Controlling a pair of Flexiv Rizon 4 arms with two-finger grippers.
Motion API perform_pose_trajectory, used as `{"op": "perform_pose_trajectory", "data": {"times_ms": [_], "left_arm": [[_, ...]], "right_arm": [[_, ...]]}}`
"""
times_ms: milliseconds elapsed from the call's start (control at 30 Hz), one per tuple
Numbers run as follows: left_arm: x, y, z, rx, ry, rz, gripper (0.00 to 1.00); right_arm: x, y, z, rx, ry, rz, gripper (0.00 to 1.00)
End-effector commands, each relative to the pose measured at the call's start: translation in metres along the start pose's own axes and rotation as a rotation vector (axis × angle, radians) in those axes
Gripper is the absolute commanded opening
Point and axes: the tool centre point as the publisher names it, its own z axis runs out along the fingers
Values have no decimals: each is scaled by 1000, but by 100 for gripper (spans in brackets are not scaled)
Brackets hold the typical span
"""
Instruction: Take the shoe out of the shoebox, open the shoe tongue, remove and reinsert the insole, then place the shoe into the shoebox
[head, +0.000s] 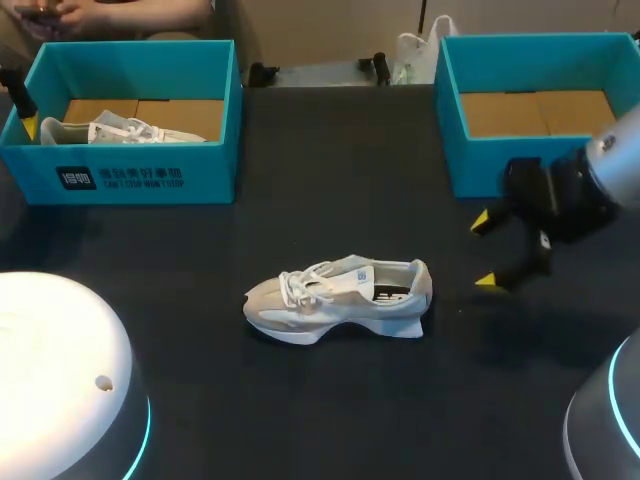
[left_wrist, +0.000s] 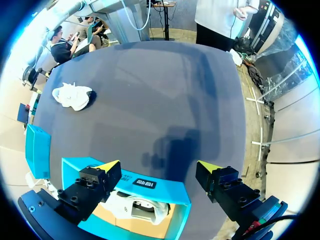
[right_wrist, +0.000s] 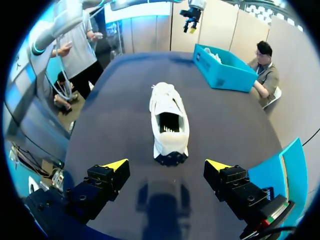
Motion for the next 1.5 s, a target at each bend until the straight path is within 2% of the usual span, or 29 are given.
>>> {"op": "perform_pose_trajectory", "data": {"times_ms": [33,400,733,933,1500], "left_arm": [[0,-1,-1,-2,3,-1,100],[0,-1,-1,-2,3,-1,100],[0,-1,-1,-2,3,-1,100],[0,-1,-1,-2,3,-1,100],[0,-1,-1,-2,3,-1,100]], "right_arm": [[1,-23,6,-244,-15,12,100],[-16,-54,6,-300,-9,20,100],[-25,-69,21,-314,-7,11,100],[-24,-73,37,-306,-14,-14,100],[-22,-80,73,-355,-41,-27,100]]}}
